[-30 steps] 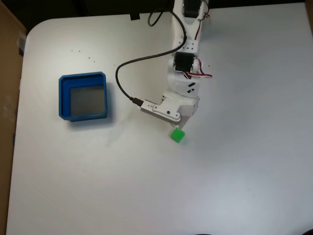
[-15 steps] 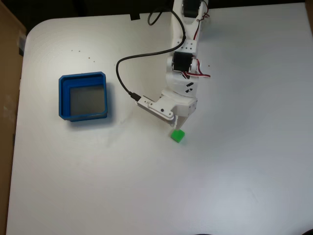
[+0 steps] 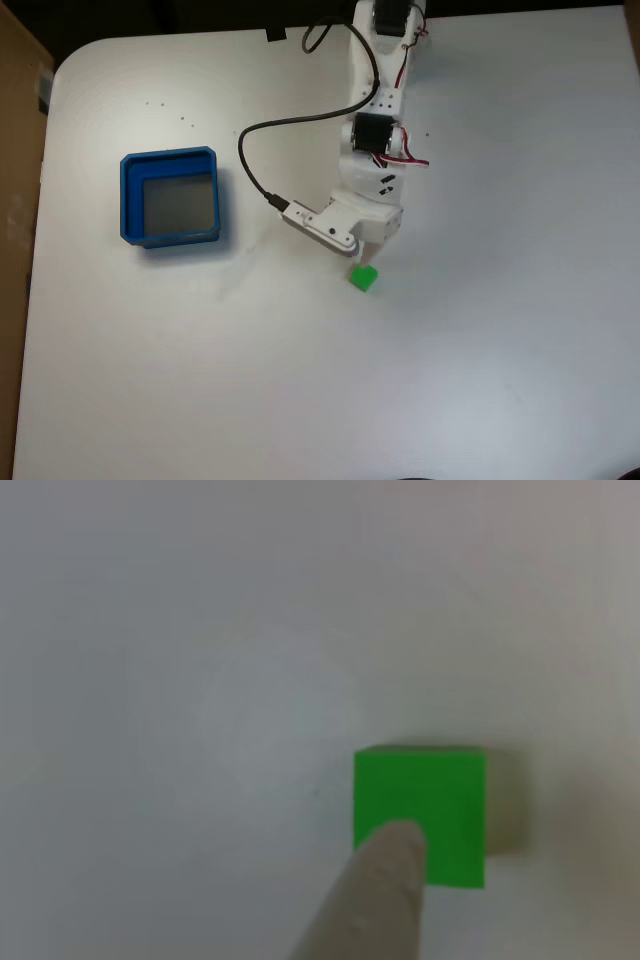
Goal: Pick up green cube and drop it in the blue box
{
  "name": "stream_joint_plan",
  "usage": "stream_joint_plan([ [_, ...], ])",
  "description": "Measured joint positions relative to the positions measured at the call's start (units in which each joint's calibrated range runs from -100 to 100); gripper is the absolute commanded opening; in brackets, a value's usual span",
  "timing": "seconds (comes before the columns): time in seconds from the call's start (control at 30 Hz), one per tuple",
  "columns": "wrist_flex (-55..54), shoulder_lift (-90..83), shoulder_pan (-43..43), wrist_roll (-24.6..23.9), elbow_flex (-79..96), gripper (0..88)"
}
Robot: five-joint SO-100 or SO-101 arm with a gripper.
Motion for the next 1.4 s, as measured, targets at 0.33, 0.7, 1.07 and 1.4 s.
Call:
stream_joint_plan([
  [0.33,0.0,0.5,0.0,0.1,0.0,33.3],
  [0.7,0.0,2.9,-3.0,0.1,0.0,33.3],
  [1.07,-2.4,3.1,-3.6,0.1,0.0,33.3],
  [1.4,-4.3,6.2,-3.6,0.1,0.0,33.3],
])
